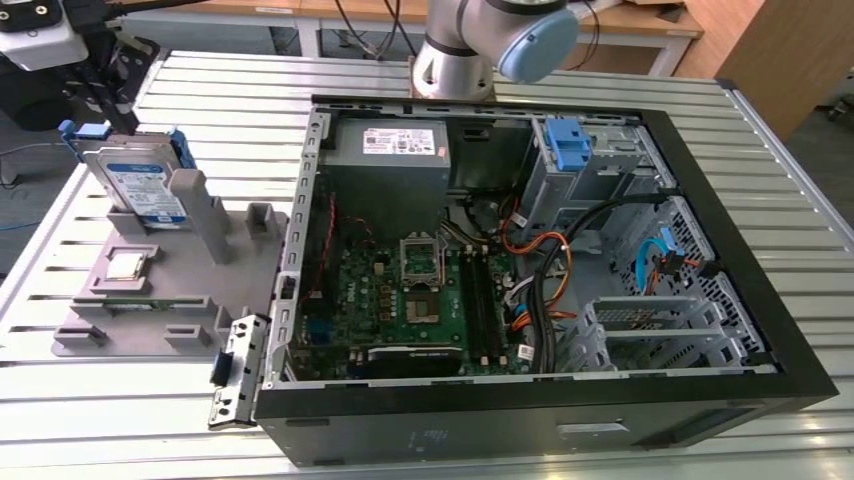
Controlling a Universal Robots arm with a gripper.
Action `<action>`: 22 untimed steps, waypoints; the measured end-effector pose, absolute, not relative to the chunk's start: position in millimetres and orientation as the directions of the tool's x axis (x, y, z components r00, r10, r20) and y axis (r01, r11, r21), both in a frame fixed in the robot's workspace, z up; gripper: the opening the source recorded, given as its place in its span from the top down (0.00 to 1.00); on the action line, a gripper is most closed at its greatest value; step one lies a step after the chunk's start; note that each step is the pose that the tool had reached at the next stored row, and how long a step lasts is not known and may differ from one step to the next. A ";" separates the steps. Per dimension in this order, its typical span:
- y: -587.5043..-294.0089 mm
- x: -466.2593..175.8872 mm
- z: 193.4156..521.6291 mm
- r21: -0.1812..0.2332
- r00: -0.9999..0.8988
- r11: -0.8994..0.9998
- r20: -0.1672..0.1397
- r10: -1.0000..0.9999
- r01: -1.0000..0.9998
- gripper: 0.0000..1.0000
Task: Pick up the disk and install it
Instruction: 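Reach for the disk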
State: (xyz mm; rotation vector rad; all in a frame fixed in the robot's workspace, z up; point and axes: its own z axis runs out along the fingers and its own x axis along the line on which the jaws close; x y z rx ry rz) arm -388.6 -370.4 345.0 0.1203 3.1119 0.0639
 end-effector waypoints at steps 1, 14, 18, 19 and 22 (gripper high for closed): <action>-370.2 -390.2 344.8 0.042 -0.997 0.996 -0.025 0.078 0.077 0.90; -369.8 -395.2 341.8 0.043 -0.997 0.996 -0.025 0.078 0.077 0.90; -369.8 -396.3 341.7 0.043 -0.997 0.996 -0.025 0.078 0.076 0.90; -369.8 -396.4 341.7 0.043 -0.997 0.996 -0.025 0.078 0.077 0.90; -369.8 -396.5 341.7 0.043 -0.997 0.996 -0.025 0.078 0.077 0.90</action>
